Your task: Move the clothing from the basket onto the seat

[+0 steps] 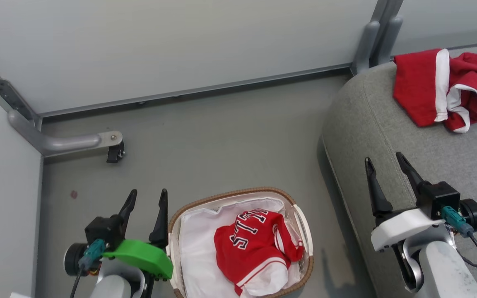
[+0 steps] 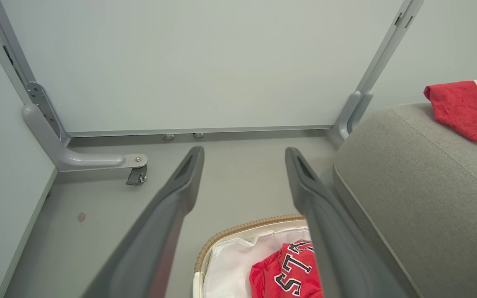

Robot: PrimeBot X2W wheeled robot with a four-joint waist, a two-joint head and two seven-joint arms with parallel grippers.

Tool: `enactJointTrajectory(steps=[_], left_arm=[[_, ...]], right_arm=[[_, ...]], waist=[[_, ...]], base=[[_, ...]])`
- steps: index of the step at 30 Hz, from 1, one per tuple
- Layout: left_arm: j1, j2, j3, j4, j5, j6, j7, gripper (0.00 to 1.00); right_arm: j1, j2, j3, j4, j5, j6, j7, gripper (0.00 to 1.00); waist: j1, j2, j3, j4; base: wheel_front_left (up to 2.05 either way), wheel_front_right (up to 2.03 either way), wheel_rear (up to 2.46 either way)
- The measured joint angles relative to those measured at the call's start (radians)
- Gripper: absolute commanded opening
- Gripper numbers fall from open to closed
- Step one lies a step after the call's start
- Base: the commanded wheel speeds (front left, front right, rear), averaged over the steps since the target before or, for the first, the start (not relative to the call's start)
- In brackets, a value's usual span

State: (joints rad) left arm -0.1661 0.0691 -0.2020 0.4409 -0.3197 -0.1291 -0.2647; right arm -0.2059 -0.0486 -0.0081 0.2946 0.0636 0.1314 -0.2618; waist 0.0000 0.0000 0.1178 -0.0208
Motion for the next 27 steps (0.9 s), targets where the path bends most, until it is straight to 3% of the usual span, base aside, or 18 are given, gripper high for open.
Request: enactJointTrajectory(steps=[12,19,27], left_arm=[[-0.306,0.048,-0.236,0.253,-0.067,0.000,0.000,1.00],[-0.431,0.071,-0.426,0.391,-0.103,0.000,0.005,1.00],[-0.544,0.096,-0.570,0.489,-0.182,0.000,0.019,1.00]], right_arm=[[-0.139,-0.001,0.007,-0.063,0.014,0.000,0.000,1.00],[-0.193,-0.001,0.047,-0.087,0.053,0.000,0.000,1.00],[-0.243,-0.002,0.092,-0.117,0.096,0.000,0.000,1.00]], waist=[[0.0000,0.0000,0.226,-0.065],[0.0002,0.0000,0.369,-0.124],[0.0002,0.0000,0.509,-0.194]], base=[[0.00,0.00,0.00],[0.00,0.00,0.00],[0.00,0.00,0.00]])
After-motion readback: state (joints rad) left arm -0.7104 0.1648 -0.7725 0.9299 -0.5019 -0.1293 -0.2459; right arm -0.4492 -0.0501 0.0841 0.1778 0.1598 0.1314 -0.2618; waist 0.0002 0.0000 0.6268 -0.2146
